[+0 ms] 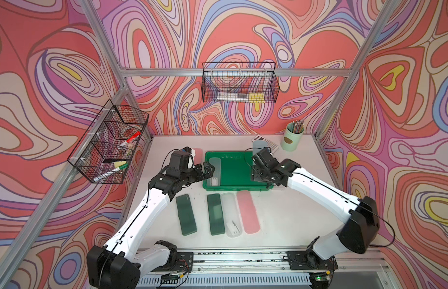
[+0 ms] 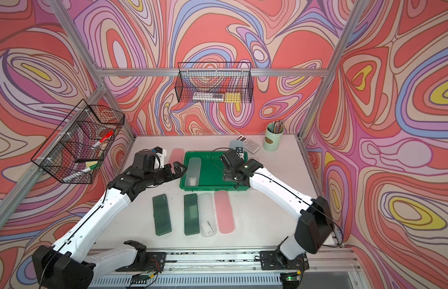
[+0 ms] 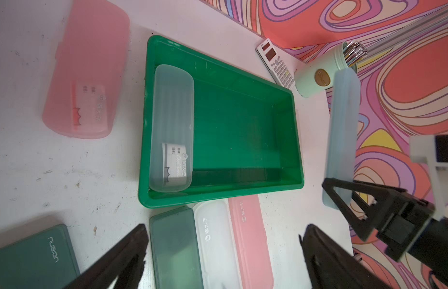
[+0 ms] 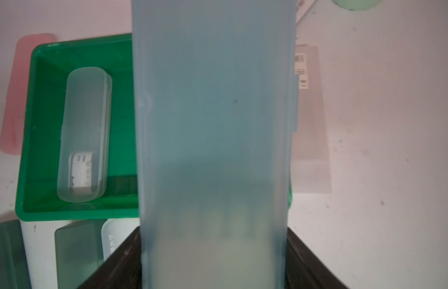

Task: Put the pencil case into the storage box
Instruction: Place the pencil case at the storage box.

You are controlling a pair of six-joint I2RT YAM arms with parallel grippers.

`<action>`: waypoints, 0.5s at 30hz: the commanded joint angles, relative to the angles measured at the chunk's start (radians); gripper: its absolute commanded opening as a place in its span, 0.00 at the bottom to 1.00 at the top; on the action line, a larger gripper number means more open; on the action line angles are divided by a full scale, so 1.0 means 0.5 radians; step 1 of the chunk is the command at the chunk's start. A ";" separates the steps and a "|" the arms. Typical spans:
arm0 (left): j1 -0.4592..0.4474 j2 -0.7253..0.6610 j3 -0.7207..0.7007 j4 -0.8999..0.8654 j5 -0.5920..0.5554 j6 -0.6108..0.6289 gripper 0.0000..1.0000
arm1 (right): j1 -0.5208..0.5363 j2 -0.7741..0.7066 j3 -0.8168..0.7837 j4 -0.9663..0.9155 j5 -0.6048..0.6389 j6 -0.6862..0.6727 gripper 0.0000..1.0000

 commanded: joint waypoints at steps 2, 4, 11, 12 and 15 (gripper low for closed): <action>0.007 -0.147 -0.197 -0.009 -0.056 -0.070 0.99 | 0.001 0.305 0.224 0.242 -0.215 -0.317 0.64; 0.007 -0.215 -0.259 -0.009 -0.109 -0.078 0.99 | 0.000 0.476 0.294 0.293 -0.254 -0.305 0.64; 0.010 -0.178 -0.211 -0.044 -0.144 -0.018 0.99 | 0.007 0.797 0.358 0.452 -0.328 -0.173 0.64; 0.010 -0.162 -0.207 -0.033 -0.151 -0.011 0.99 | 0.010 0.821 0.355 0.455 -0.317 -0.143 0.64; 0.016 -0.126 -0.203 -0.003 -0.163 0.024 0.99 | 0.040 0.852 0.333 0.479 -0.292 -0.083 0.64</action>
